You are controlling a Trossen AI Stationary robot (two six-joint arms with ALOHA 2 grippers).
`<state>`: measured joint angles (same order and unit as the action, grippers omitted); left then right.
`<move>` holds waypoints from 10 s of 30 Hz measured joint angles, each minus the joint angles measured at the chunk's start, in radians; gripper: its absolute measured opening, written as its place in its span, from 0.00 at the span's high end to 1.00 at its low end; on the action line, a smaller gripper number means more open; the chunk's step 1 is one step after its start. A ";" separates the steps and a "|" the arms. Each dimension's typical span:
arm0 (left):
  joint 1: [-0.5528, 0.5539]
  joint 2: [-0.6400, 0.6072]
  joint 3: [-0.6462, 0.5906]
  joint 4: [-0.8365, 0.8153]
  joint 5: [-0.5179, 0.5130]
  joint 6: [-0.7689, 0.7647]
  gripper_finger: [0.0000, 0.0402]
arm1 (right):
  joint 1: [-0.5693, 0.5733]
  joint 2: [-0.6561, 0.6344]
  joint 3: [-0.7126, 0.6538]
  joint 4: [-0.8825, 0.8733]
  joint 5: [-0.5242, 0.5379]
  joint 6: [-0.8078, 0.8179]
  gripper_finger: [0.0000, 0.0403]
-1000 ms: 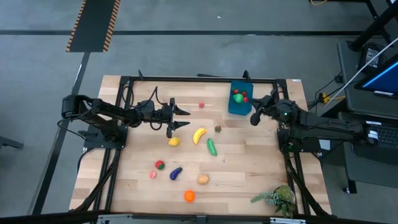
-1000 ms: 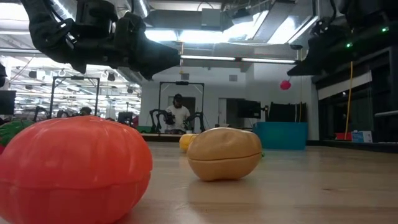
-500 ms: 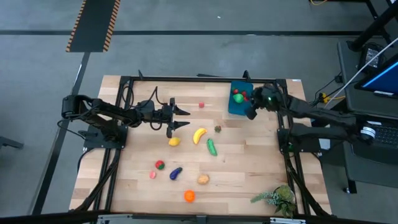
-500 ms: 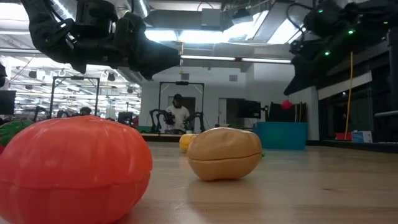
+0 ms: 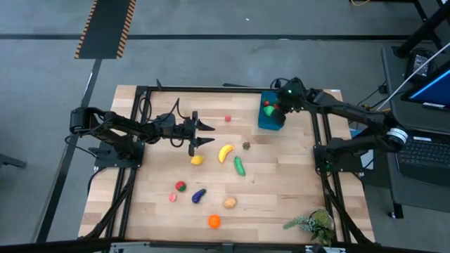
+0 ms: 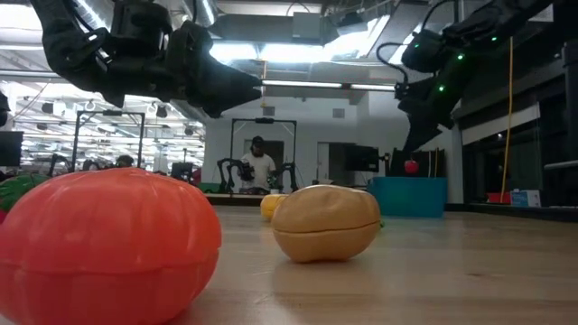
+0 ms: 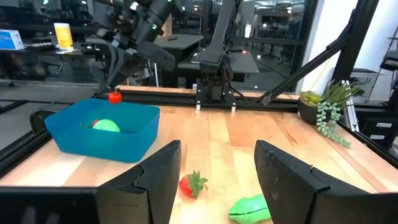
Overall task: Pick and placing Produce into tupperware
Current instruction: Put the red cherry into the blue bin, then put the yellow lemon into the blue bin
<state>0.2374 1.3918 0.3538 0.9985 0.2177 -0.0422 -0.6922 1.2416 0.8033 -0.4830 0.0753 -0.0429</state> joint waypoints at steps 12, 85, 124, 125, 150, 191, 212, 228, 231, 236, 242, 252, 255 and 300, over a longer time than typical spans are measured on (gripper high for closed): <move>0.000 0.000 0.000 -0.027 0.000 0.000 0.51 | -0.013 0.110 0.020 -0.029 -0.046 0.014 1.00; -0.038 -0.280 0.000 -0.388 -0.059 -0.030 0.51 | 0.444 -0.570 -0.503 0.658 -0.172 -0.018 0.95; -0.038 -0.280 0.000 -0.387 -0.059 -0.027 0.51 | 0.445 -0.570 -0.502 0.732 -0.236 -0.009 0.49; -0.038 -0.280 0.000 -0.387 -0.059 -0.027 0.51 | 0.445 -0.570 -0.502 0.730 -0.236 0.008 0.47; -0.037 -0.280 0.000 -0.386 -0.060 -0.021 0.51 | 0.445 -0.570 -0.501 0.756 -0.232 0.038 0.36; -0.377 -0.280 0.358 -1.291 -0.453 -0.134 0.52 | 0.480 -0.450 -0.501 0.711 -0.331 0.012 0.36; -0.456 -0.280 0.385 -1.302 -0.448 -0.113 0.51 | 0.481 -0.450 -0.501 0.691 -0.331 0.015 0.36; -0.456 -0.280 0.385 -1.357 -0.542 -0.137 0.19 | 0.515 -0.450 -0.501 0.691 -0.331 0.040 0.36; -0.456 -0.280 0.385 -1.358 -0.542 -0.166 0.17 | 0.521 -0.450 -0.501 0.691 -0.331 0.040 0.36; -0.456 -0.280 0.385 -1.358 -0.542 -0.168 0.18 | 0.521 -0.450 -0.501 0.691 -0.331 0.039 0.36; -0.447 -0.280 0.385 -1.402 -0.540 -0.330 0.18 | 0.521 -0.450 -0.501 0.690 -0.331 0.039 0.36; -0.450 -0.224 0.386 -1.460 -0.513 -0.375 0.20 | 0.521 -0.450 -0.501 0.690 -0.331 0.041 0.36; -0.449 -0.165 0.386 -1.456 -0.507 -0.373 0.20 | 0.521 -0.450 -0.501 0.690 -0.331 0.041 0.36; -0.407 0.128 0.385 -1.402 -0.481 -0.368 0.20 | 0.521 -0.450 -0.501 0.680 -0.331 0.064 0.36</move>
<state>-0.1692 1.5201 0.7391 -0.4034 -0.2630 -0.4099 -0.1711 0.7918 0.3019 0.1972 -0.2554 0.0212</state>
